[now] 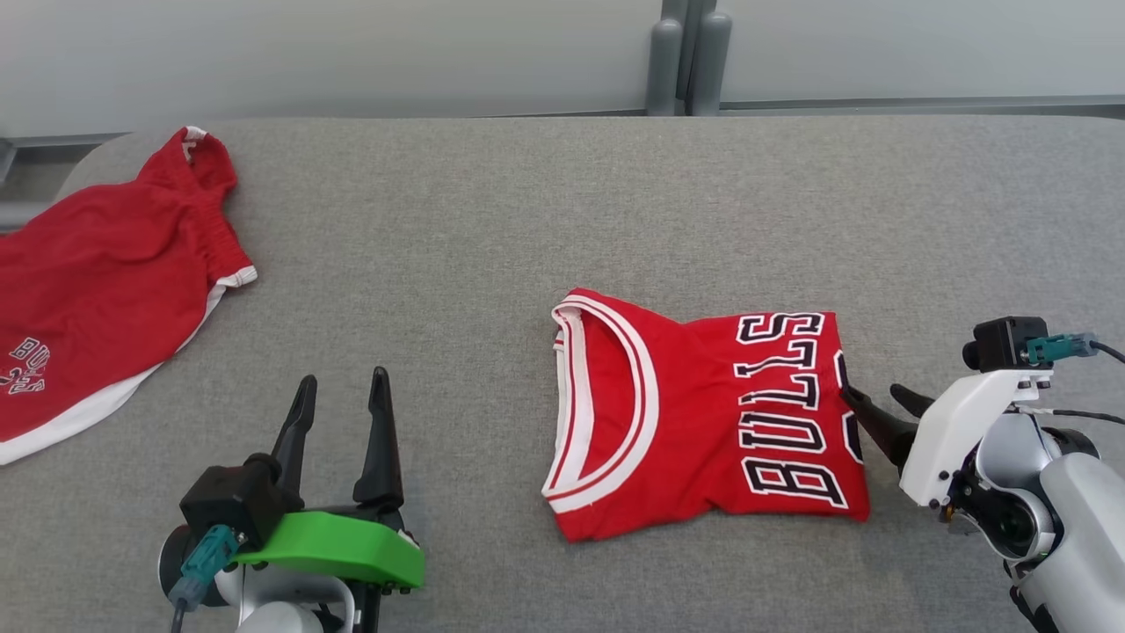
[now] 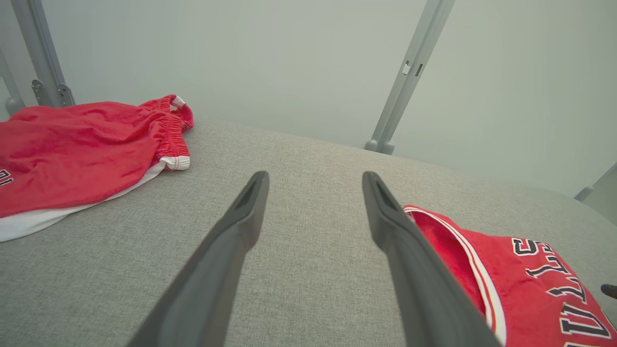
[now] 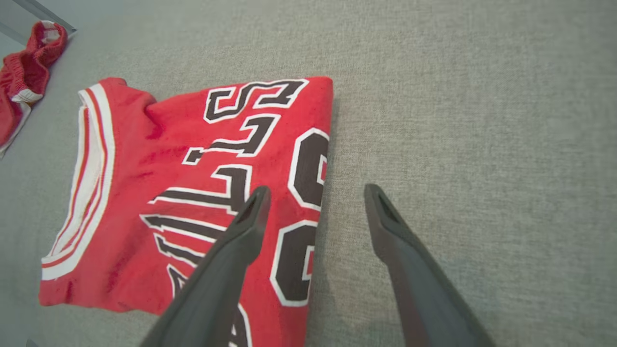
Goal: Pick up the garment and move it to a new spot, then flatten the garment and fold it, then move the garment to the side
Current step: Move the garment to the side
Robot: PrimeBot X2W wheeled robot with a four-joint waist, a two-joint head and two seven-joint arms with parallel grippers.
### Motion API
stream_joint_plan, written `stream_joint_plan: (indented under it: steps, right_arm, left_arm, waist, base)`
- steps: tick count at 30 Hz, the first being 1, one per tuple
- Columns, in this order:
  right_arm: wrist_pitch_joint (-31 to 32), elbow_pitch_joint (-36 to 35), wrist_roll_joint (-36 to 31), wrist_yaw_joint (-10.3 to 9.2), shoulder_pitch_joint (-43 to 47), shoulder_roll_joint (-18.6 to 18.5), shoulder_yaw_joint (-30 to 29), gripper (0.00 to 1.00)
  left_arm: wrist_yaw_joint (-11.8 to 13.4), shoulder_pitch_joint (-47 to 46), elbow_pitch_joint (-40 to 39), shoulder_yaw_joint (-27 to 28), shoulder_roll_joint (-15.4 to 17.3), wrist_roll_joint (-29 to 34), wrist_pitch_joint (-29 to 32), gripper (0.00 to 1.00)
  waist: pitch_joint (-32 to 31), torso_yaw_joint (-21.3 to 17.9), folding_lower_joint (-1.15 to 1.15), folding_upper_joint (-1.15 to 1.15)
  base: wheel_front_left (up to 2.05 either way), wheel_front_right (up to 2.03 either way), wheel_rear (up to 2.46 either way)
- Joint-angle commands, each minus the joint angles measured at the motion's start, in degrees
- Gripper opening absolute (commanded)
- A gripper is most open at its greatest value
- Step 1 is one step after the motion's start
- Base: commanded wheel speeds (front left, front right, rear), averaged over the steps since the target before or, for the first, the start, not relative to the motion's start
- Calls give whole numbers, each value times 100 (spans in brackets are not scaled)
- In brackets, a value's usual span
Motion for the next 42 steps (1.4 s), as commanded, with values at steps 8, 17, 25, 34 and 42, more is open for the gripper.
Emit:
stream_joint_plan:
  steps: [8,17,25,34,42]
  right_arm:
    - [508,288,317,0,-193,76,-113,100]
    - [469,425,381,1,-361,87,96,35]
    - [58,532,228,0,-592,-87,259,0]
    - [-181,694,99,0,-938,-202,387,0]
    - [-225,717,40,0,-1303,-320,468,0]
  left_arm:
    - [-28,-146,-16,19,9,64,-45,100]
    - [-23,-151,14,26,-2,85,-61,100]
    - [-23,-171,-20,-2,45,111,-48,100]
    - [-49,-272,-81,-111,87,208,21,100]
    - [-65,-456,-136,-209,131,290,147,100]
  waist:
    - [210,309,0,57]
    - [232,396,0,57]
    - [244,181,0,57]
    - [222,-680,0,57]
    - [325,-1645,0,57]
  base:
    - [0,0,0]
    - [0,0,0]
    - [0,0,0]
    - [0,0,0]
    - [0,0,0]
